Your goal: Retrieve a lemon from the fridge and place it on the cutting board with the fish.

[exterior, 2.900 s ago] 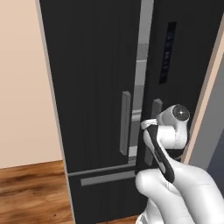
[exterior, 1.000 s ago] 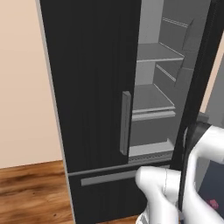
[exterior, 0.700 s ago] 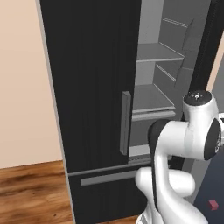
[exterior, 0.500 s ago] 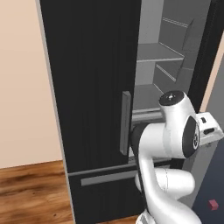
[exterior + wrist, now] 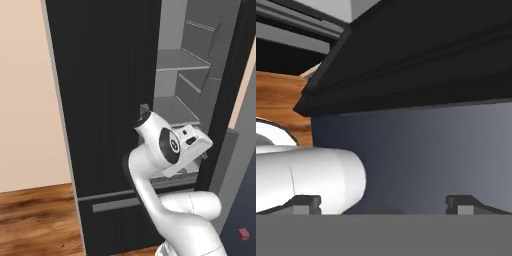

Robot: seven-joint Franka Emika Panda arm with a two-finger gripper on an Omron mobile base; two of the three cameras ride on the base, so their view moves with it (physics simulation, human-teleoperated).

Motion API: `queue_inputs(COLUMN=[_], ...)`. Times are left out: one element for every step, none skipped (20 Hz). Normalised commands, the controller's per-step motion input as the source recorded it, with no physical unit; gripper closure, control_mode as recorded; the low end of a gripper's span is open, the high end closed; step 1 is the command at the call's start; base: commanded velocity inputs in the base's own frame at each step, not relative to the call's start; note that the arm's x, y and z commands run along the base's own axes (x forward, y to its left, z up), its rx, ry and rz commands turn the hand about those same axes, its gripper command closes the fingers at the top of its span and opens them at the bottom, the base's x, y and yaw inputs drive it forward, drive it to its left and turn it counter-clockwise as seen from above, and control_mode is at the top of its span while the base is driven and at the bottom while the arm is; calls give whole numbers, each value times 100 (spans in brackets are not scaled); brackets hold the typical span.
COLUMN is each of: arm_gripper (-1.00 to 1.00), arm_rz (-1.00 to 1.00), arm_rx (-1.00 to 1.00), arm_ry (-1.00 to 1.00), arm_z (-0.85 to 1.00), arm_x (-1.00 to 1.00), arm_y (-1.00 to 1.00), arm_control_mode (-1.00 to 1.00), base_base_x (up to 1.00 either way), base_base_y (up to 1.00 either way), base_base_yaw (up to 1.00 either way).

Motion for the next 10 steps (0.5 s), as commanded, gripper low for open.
queue_inputs(arm_gripper=[-100,-100,-100,-100,-100,-100,-100,-100,-100,-100], arm_rz=[0,0,0,1,0,0,0,1,2,3], arm_rx=[0,0,0,0,-2,0,-1,-1,-1,-2], arm_ry=[1,2,12,14,3,0,0,0,0,5], arm_z=[-31,-31,-21,-23,-31,-41,-37,-36,-29,-28], arm_x=[42,63,94,100,100,100,100,100,100,100], arm_y=[-11,-17,-16,-17,-14,-14,-2,-6,-11,-20], arm_control_mode=[-100,-100,-100,-100,-100,-100,-100,-100,-100,-100], base_base_x=[0,0,0,0,0,0,0,0,0,0], base_base_y=[0,0,0,0,0,0,0,0,0,0], base_base_yaw=[0,0,0,0,0,0,0,0,0,0])
